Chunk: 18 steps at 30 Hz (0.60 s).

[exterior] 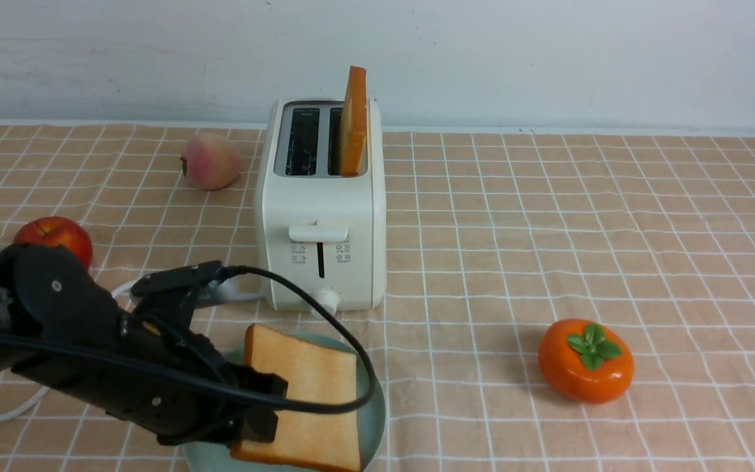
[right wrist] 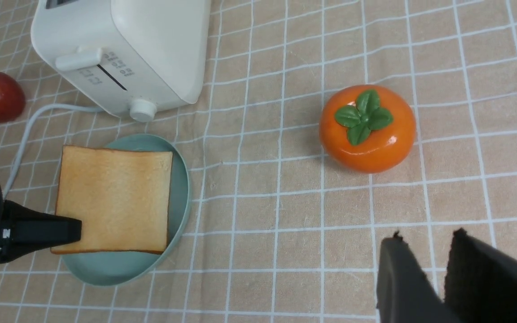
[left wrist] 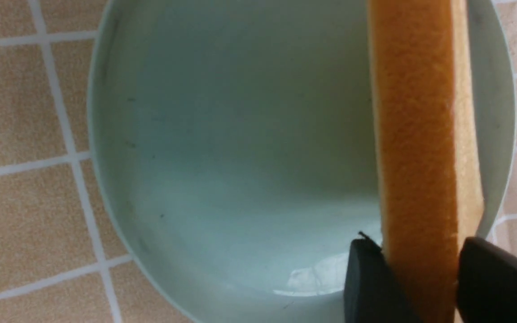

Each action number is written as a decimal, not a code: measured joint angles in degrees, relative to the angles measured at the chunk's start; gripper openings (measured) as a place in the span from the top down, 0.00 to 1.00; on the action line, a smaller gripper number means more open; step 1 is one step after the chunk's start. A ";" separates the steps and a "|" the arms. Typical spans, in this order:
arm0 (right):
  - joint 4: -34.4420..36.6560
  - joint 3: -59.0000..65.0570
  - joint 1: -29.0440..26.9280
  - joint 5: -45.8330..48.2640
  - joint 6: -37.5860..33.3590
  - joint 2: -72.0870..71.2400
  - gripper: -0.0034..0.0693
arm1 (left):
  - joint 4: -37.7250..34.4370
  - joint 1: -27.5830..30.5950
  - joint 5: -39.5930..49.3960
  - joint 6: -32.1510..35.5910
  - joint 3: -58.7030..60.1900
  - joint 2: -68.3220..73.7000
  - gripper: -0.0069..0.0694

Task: Take toasted bread from bread machine on light coffee tablecloth place on plate.
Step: 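Place the slice of bread on the plate with the left gripper, then grasp the toast slice in the toaster and pull it up out of the slot with the right gripper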

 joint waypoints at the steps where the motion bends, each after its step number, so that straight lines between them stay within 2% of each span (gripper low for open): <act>1: 0.00 0.00 0.00 -0.15 0.00 0.00 0.72 | 2.05 0.00 1.10 -0.10 -0.07 0.00 0.45; 2: 0.00 0.00 0.00 -0.26 0.00 0.00 0.72 | 3.84 0.00 2.18 -0.18 -0.36 0.00 0.39; 3: 0.00 0.00 0.00 -0.26 0.00 0.00 0.71 | 4.50 0.00 2.43 -0.26 -0.45 0.00 0.38; 4: 0.00 0.00 0.00 -0.26 0.00 0.00 0.71 | 7.19 0.00 5.07 -1.02 -1.71 0.00 0.32; 5: 0.00 0.00 0.00 -0.26 0.00 0.00 0.71 | 8.63 0.00 6.43 -2.24 -2.54 0.00 0.31; 7: 0.06 0.00 0.00 -0.26 0.00 0.00 0.71 | 12.30 0.00 9.77 -5.12 -4.79 0.00 0.29; 11: 0.38 -0.20 0.00 -0.28 0.00 0.14 0.71 | 22.86 0.00 17.29 -15.82 -9.74 0.00 0.32; 13: 0.38 -1.16 0.00 -0.28 0.00 0.94 0.72 | 27.04 0.00 20.78 -21.24 -11.32 0.00 0.38; 14: 0.38 -1.33 0.00 -0.09 0.00 1.10 0.72 | 27.41 0.00 21.68 -21.71 -11.66 0.00 0.40; 15: 0.38 -2.97 0.00 0.87 0.00 2.74 0.75 | 29.43 0.05 24.51 -24.01 -12.56 -0.12 0.53; 16: 0.38 -3.55 0.00 1.22 0.00 3.38 0.75 | 29.78 0.05 25.38 -24.26 -12.57 -0.26 0.59; 17: 0.38 -6.36 0.00 2.92 0.00 6.65 0.80 | 30.19 0.05 26.76 -24.46 -12.52 -1.15 0.76; 18: 0.38 -7.14 0.00 3.42 0.00 7.60 0.81 | 30.24 0.05 27.01 -24.46 -12.29 -1.78 0.82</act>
